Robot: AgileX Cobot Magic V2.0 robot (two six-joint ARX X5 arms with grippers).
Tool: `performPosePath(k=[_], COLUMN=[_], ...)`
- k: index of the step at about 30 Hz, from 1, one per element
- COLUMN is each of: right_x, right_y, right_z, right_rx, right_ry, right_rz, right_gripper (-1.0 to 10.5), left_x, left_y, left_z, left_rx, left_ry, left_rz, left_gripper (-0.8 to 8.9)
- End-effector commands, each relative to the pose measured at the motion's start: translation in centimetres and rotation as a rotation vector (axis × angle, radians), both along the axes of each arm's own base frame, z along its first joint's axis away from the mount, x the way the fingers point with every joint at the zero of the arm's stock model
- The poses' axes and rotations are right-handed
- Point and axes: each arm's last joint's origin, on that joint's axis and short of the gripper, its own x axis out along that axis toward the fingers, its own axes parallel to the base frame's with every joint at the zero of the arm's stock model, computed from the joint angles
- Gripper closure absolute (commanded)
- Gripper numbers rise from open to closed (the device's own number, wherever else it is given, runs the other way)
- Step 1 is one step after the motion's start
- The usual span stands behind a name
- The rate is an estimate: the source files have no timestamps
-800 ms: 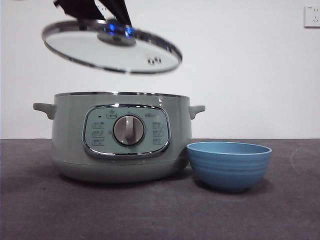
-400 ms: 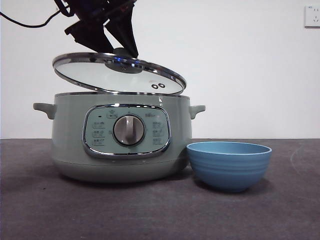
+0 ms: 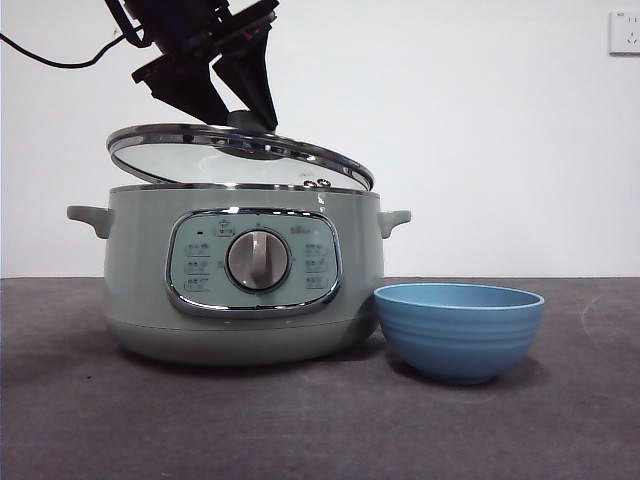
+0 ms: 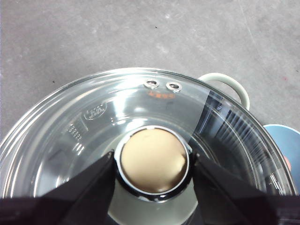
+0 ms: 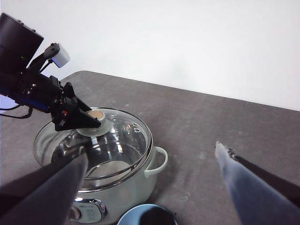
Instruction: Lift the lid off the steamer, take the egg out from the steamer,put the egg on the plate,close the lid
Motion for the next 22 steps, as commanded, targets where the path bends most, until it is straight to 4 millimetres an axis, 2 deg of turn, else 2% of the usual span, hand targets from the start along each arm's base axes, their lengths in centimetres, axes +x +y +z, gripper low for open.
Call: performPosePath(k=[1, 6, 13, 22], right_x=[0.0, 0.0, 0.0, 0.0], right_y=[0.0, 0.0, 0.0, 0.0], right_z=[0.1, 0.1, 0.1, 0.1], right_rx=[0.002, 0.003, 0.003, 0.003], right_ry=[-0.008, -0.008, -0.007, -0.003], right_rz=[-0.001, -0.001, 0.000, 0.007], right_gripper=[4.7, 4.7, 4.7, 4.7], left_x=[0.0, -0.1, -0.3, -0.6], left_y=[-0.1, -0.5, -0.8, -0.6], left_z=[0.5, 0.0, -1.9, -2.3], left_rx=[-0.022, -0.015, -0.012, 0.008], left_ry=[-0.024, -0.010, 0.023, 0.062], left_rz=[-0.001, -0.013, -0.002, -0.002], left_gripper=[8.22, 8.22, 8.22, 8.21])
